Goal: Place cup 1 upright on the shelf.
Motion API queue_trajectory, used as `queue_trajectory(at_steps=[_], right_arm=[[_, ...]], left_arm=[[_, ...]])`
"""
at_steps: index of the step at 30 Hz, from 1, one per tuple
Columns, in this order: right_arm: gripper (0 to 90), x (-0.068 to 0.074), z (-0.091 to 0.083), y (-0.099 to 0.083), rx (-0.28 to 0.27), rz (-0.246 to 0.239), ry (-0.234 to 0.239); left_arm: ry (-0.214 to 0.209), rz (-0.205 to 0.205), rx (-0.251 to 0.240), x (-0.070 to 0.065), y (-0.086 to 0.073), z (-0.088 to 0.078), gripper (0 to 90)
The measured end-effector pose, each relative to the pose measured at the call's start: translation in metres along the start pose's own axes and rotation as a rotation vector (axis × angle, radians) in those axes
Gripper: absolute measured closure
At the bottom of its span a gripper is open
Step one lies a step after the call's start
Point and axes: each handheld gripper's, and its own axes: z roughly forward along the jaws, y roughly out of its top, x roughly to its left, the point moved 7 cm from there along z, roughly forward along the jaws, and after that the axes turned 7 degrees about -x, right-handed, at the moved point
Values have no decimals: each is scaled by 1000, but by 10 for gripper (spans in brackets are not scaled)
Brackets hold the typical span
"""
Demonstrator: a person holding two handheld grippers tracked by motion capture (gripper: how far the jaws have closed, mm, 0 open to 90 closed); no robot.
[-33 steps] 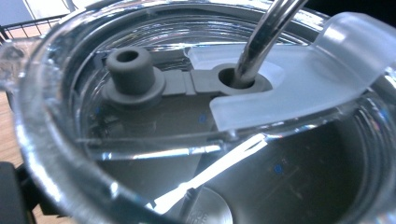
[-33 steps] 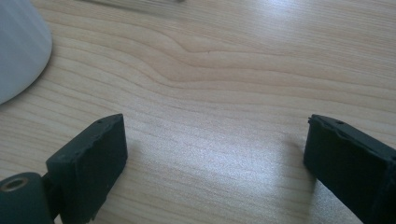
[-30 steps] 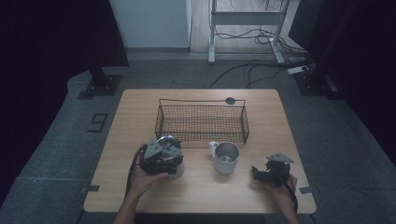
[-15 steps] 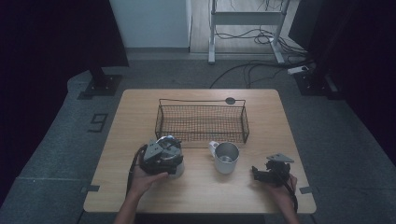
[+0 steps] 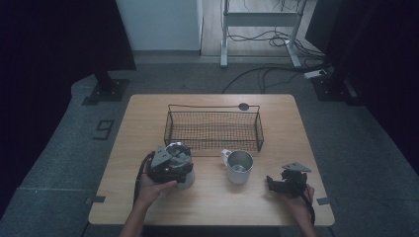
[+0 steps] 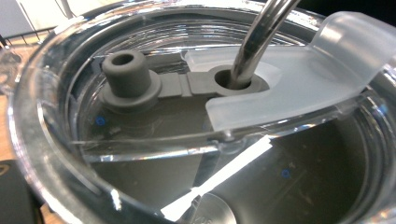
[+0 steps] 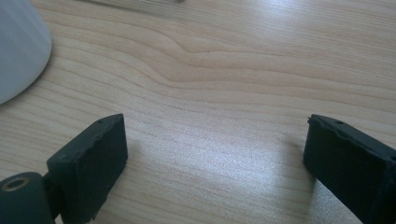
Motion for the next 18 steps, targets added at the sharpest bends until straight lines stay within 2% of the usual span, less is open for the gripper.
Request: queue_trajectory(at_steps=[4,18], right_arm=[[63,0,0,0,0,1,-1],[63,0,0,0,0,0,-1]], left_arm=[[-16,-9,-12,0,5,-3,42],[-16,4,-25,-2,22,-11,41]])
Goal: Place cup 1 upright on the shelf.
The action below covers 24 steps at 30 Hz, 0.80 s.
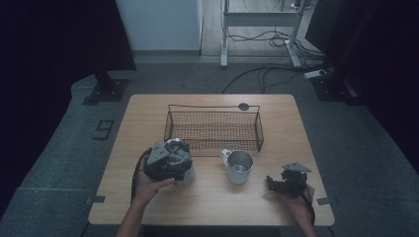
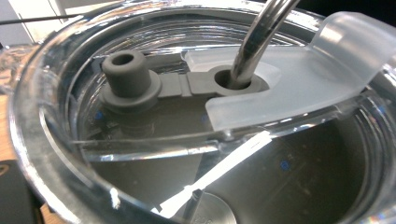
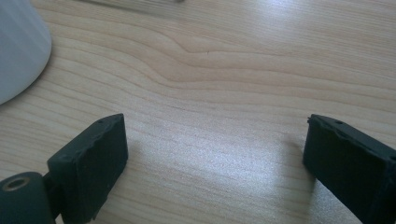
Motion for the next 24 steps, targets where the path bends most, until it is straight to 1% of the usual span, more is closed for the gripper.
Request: queue_trajectory(at_steps=[3,11,15,24], right_arm=[[63,0,0,0,0,0,0],[65,0,0,0,0,0,0],[66,0,0,0,-1,1,-1],[70,0,0,0,-2,0,1]], left_arm=[[-2,5,-10,0,6,-2,42],[-10,6,-14,0,15,-4,42],[-15,10,-23,0,23,-5,42],[-13,24,-28,-1,33,-4,41]])
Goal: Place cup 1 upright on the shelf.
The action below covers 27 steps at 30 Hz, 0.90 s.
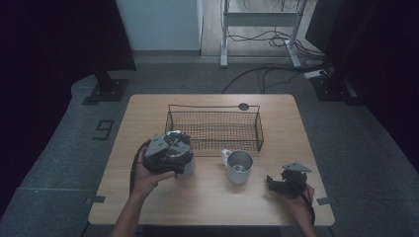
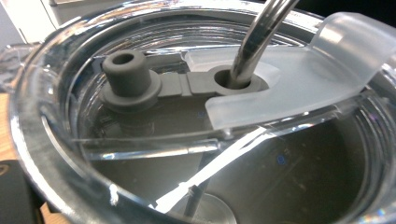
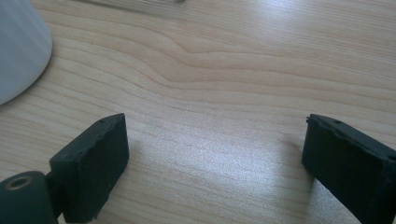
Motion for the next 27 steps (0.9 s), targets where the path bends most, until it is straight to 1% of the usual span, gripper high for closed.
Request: queue_trajectory(at_steps=[8,13,21,27], right_arm=[[76,0,0,0,-1,-2,2],[77,0,0,0,-2,-2,2],[78,0,0,0,-2,-1,2],[78,0,0,0,-1,-1,2]], left_arm=[[-3,-6,1,3,4,1,41],[6,-19,-5,6,6,2,41],[5,-31,-3,11,7,3,41],[8,-24,0,11,9,5,41]])
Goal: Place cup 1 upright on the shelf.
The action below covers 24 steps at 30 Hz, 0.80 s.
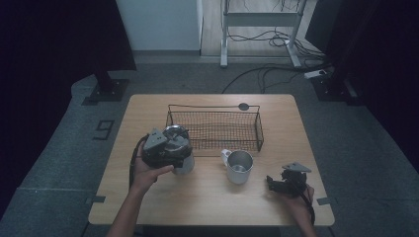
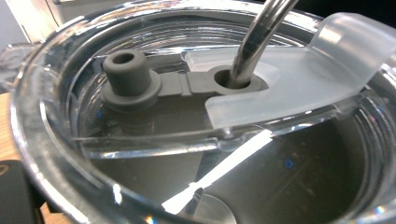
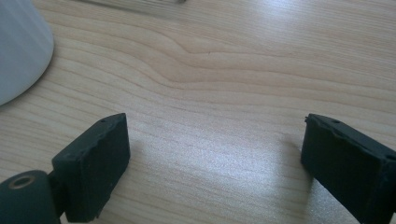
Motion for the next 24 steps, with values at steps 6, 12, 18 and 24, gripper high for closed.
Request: queue_trajectory(at_steps=[6,12,18,24], right_arm=[[78,0,0,0,0,-1,0],[78,0,0,0,-1,-1,0],[78,0,0,0,-1,0,0],[79,0,0,0,0,1,-1]], left_arm=[[-1,-6,-3,2,2,2,41],[-2,-1,-2,2,6,2,41],[2,-4,-15,3,12,2,41],[6,3,-18,4,18,2,41]])
